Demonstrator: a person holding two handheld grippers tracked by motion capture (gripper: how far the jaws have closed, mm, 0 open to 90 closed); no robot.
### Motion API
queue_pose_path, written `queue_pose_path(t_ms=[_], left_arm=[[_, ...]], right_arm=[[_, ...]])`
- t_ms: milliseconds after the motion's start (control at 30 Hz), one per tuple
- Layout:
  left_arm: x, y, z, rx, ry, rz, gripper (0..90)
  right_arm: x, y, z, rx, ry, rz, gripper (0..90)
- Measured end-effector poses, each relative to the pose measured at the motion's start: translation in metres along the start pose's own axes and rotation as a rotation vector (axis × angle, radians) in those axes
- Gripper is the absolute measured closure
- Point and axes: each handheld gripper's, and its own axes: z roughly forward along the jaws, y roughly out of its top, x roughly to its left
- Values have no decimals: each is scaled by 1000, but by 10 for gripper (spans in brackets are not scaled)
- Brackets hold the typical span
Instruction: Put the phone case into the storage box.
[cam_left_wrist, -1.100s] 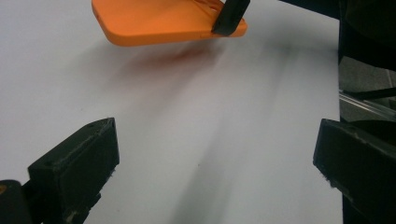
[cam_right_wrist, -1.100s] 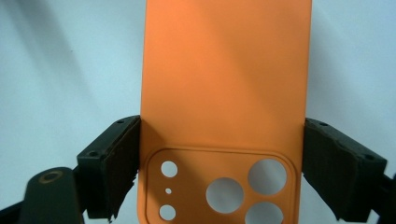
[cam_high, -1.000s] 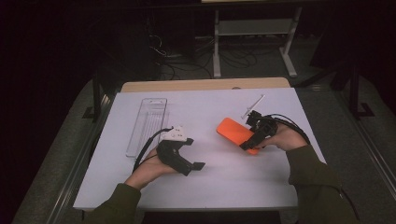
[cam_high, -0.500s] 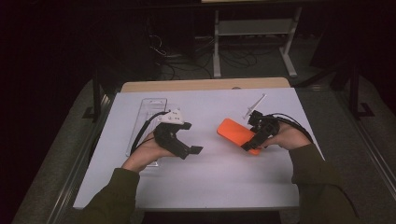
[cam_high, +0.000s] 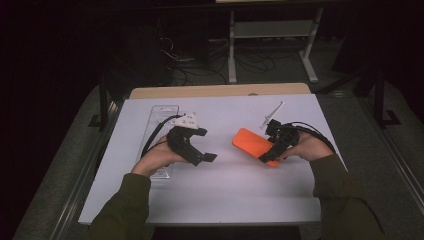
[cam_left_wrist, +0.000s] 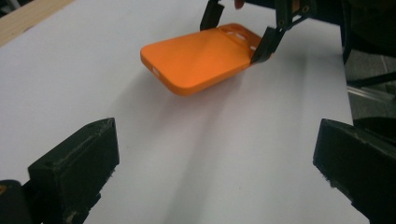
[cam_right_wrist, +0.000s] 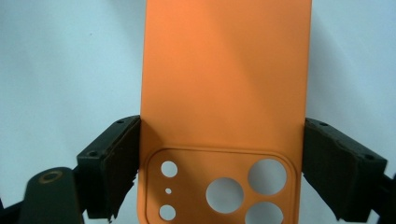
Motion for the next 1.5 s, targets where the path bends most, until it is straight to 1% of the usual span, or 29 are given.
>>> queue_pose_path(t_ms=[67,133,167,267,300,333,367,400,533,567,600,767,933,1000,1033,1067,1100,1267,1300,1333,1467,1500], left_arm=[[0,-1,1,23,-1,5,0],[-2,-2,2,42,-2,5,0],[-2,-3,3,55,-5,23,0],[-4,-3,5,74,-17,26,0],[-4,-4,5,79,-22,35,0],[-5,-4,5,81,-24,31,0],[-6,-4,6,81,-27,37,0],[-6,-4,5,85,-30,45,0],[-7,-5,4,80,-35,50,0],[-7,-6,4,79,-37,49,0],[-7,-6,4,79,-38,47,0],[-8,-7,2,78,-49,53,0],[-9,-9,2,100,-43,75,0],[-10,-9,3,104,-51,78,0],[-11,-9,4,107,-53,81,0],[-11,-9,4,107,-53,81,0],[-11,-9,4,109,-59,89,0],[-14,-10,6,122,-72,90,0],[-14,-10,6,123,-76,97,0],[-14,-10,7,124,-81,104,0],[-15,-10,8,130,-91,114,0],[-16,-10,8,133,-97,117,0]], right_arm=[[1,0,0,3,1,-5,153],[4,0,0,9,6,-25,153],[4,0,0,9,6,-25,153],[9,2,-1,3,11,-49,153],[12,4,-2,7,14,-71,153],[12,4,-2,7,14,-71,153],[14,4,-2,8,14,-79,153],[16,5,-2,15,21,-96,153],[20,6,-2,24,28,-109,153],[21,7,-1,24,23,-121,153],[21,7,-1,24,23,-121,153],[25,8,3,41,37,-144,153],[30,11,7,57,46,-162,153],[31,11,9,59,47,-169,153],[33,12,10,66,53,-181,153],[33,12,10,66,53,-181,153],[35,13,12,70,57,-188,153],[37,15,13,75,56,-197,153],[38,15,14,79,57,-199,153],[40,15,14,79,64,-212,153],[45,17,16,84,69,-231,153],[48,18,17,86,79,-244,153]])
